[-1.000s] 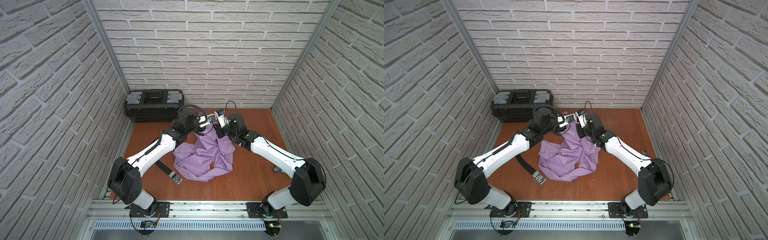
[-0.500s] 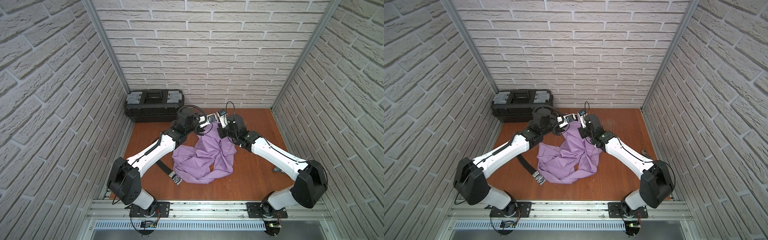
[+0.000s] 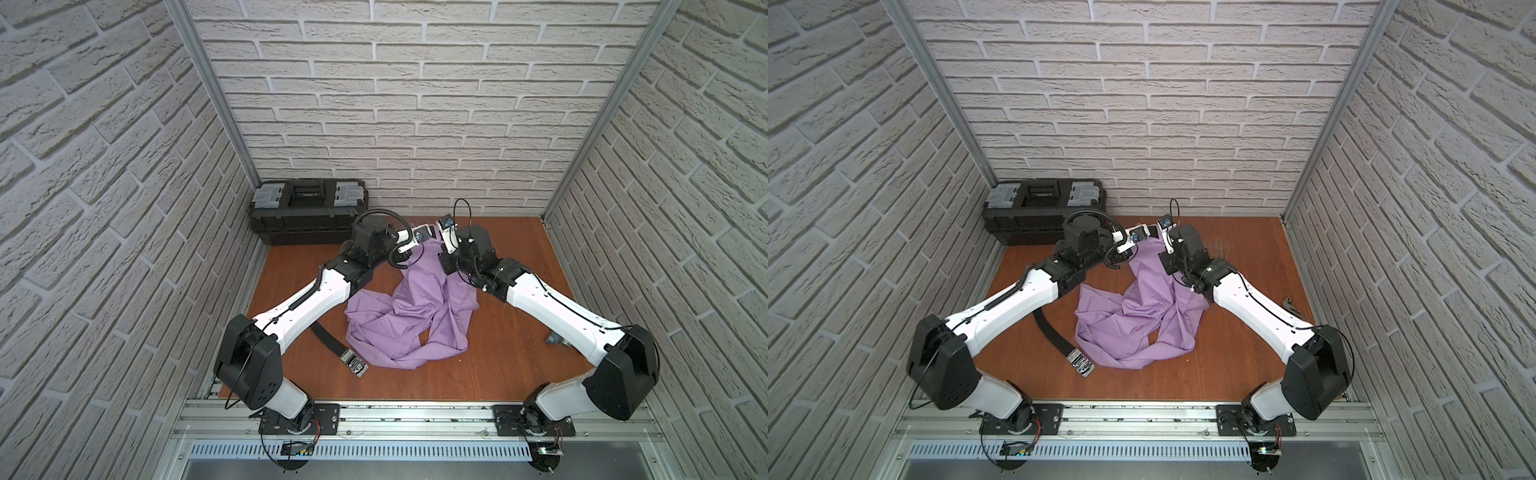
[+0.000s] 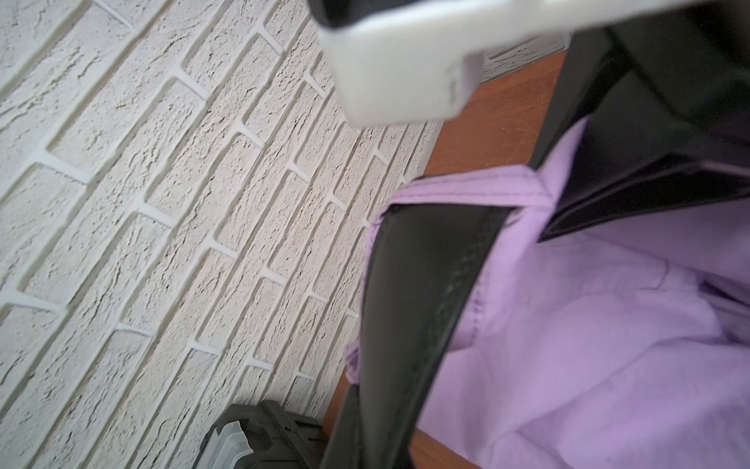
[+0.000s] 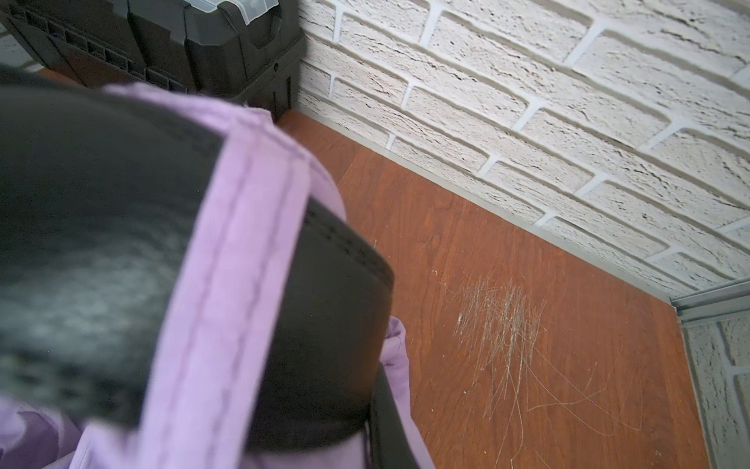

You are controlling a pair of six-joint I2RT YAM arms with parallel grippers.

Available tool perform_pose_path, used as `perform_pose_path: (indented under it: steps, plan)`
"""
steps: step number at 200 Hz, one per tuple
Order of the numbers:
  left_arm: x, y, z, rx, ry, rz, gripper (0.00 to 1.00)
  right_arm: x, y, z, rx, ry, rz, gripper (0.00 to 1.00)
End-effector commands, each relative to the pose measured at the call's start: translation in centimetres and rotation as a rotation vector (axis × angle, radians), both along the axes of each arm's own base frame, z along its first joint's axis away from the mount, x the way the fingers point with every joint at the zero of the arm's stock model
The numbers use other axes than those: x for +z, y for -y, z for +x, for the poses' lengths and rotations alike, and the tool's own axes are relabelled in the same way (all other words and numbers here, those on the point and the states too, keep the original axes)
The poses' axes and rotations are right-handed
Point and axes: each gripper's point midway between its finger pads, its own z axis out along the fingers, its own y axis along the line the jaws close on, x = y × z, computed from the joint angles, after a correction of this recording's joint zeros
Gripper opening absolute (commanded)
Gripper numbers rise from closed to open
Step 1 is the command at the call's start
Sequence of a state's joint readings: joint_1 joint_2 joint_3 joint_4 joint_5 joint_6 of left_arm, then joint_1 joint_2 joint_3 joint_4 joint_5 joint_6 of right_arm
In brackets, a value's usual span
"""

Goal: Remove the belt from the trousers

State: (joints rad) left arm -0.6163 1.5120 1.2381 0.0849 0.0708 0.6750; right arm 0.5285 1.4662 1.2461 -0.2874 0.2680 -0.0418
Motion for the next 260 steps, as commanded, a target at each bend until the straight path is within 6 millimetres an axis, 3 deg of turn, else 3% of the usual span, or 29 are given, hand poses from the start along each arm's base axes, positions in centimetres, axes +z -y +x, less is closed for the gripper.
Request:
perform_pose_path:
  steps: [1, 48, 87, 134, 168, 207, 214, 223, 231, 251, 260]
  plan:
    - [4.4, -1.7, 0.1, 0.039, 0.103, -0.085, 0.0, 1.5, 2.0, 1.1, -0.085, 0.045, -0.016, 0.02]
    - [6.7, -4.8, 0.6, 0.081, 0.122, -0.128, 0.02, 0.9, 4.3, 1.8, -0.144, 0.017, -0.017, 0.02]
    - [7.2, -6.1, 0.9, 0.099, 0.115, -0.153, 0.0, 0.4, 5.3, 2.4, -0.176, -0.003, -0.014, 0.02]
    - [9.2, -7.7, 0.2, 0.111, 0.202, -0.156, 0.0, -1.4, 6.8, 3.2, -0.226, -0.06, -0.016, 0.02]
    - [10.1, -9.2, 0.2, 0.148, 0.247, -0.136, 0.0, -3.1, 8.0, 3.8, -0.271, -0.134, 0.116, 0.04]
    - [9.1, -8.7, 0.6, 0.15, 0.212, -0.202, 0.0, -4.5, 6.8, 3.9, -0.235, -0.156, 0.189, 0.1]
    - [9.3, -8.5, 0.8, 0.152, 0.207, -0.247, 0.0, -4.7, 6.2, 3.9, -0.212, -0.166, 0.207, 0.22]
    - [9.5, -8.1, 0.8, 0.134, 0.2, -0.299, 0.0, -5.0, 5.1, 3.9, -0.161, -0.178, 0.237, 0.47]
    - [9.4, -7.5, 0.8, 0.112, 0.192, -0.315, 0.0, -5.1, 4.2, 3.8, -0.114, -0.184, 0.267, 0.54]
    - [8.9, -6.2, 1.1, 0.081, 0.18, -0.314, 0.0, -4.9, 2.5, 3.7, -0.039, -0.177, 0.338, 0.54]
    - [8.7, -5.9, 1.3, 0.075, 0.175, -0.319, 0.0, -4.9, 1.9, 3.7, -0.012, -0.177, 0.366, 0.42]
